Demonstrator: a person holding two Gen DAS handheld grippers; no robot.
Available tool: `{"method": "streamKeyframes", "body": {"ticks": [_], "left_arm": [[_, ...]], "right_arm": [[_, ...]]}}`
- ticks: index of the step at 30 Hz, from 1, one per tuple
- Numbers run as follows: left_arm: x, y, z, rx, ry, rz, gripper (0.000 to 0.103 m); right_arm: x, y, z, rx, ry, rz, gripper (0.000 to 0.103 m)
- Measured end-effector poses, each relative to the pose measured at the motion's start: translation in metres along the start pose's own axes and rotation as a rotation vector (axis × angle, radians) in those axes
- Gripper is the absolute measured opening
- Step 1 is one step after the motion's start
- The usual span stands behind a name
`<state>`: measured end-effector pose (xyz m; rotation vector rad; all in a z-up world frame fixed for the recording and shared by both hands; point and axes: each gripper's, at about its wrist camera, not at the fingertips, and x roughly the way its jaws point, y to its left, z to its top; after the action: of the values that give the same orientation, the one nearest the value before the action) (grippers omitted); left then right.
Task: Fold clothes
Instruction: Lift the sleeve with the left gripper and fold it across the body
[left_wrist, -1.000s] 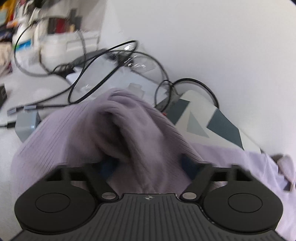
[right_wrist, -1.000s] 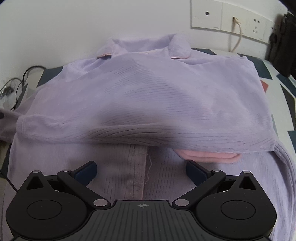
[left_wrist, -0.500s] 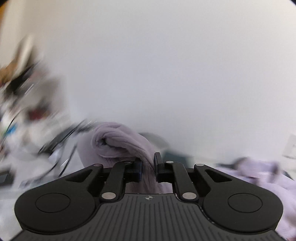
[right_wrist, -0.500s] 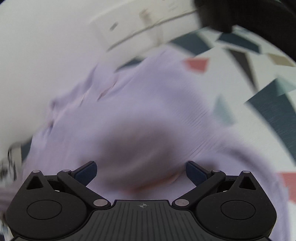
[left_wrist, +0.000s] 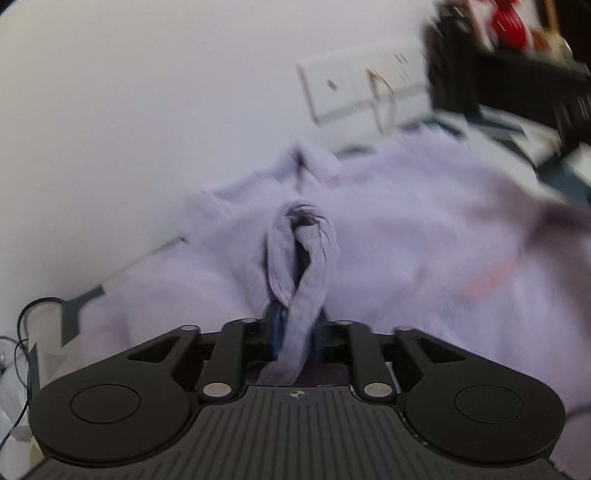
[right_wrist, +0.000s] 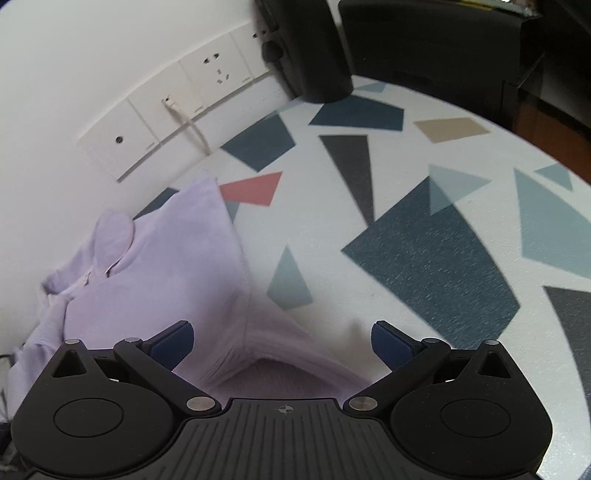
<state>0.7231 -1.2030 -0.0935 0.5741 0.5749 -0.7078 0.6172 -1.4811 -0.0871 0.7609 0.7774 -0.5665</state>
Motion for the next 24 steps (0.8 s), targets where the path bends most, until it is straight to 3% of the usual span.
{"method": "streamKeyframes", "body": {"ticks": [2, 4, 8, 13, 15, 16, 17, 18, 21, 24], "left_arm": [[-0.015, -0.003, -0.003, 0.023, -0.027, 0.021, 0.067], [-0.036, 0.002, -0.006, 0.025, -0.079, 0.045, 0.080], [-0.073, 0.022, -0.023, -0.009, -0.120, 0.089, 0.084], [-0.073, 0.066, -0.064, -0.132, 0.002, 0.232, 0.084], [-0.063, 0.080, -0.080, -0.173, 0.038, 0.259, 0.076], [-0.058, 0.085, -0.086, -0.185, 0.045, 0.263, 0.061], [-0.053, 0.090, -0.089, -0.203, 0.050, 0.247, 0.033], [-0.046, 0.095, -0.092, -0.231, 0.054, 0.215, 0.024], [-0.041, 0.102, -0.099, -0.290, 0.036, 0.182, 0.021], [-0.038, 0.101, -0.106, -0.330, 0.031, 0.171, 0.021]], "right_arm": [[0.001, 0.007, 0.002, -0.003, 0.008, 0.050, 0.102], [-0.002, 0.024, 0.000, -0.052, -0.002, 0.091, 0.102], [-0.005, 0.075, -0.010, -0.239, -0.022, 0.197, 0.101], [-0.008, 0.146, -0.044, -0.526, -0.025, 0.370, 0.101], [-0.009, 0.175, -0.058, -0.641, -0.026, 0.439, 0.099], [-0.009, 0.189, -0.065, -0.699, -0.026, 0.473, 0.099], [-0.010, 0.204, -0.072, -0.757, -0.027, 0.507, 0.099], [-0.010, 0.218, -0.079, -0.814, -0.027, 0.542, 0.098], [0.000, 0.249, -0.108, -1.002, -0.031, 0.501, 0.092], [0.017, 0.266, -0.125, -1.063, 0.032, 0.497, 0.089]]}}
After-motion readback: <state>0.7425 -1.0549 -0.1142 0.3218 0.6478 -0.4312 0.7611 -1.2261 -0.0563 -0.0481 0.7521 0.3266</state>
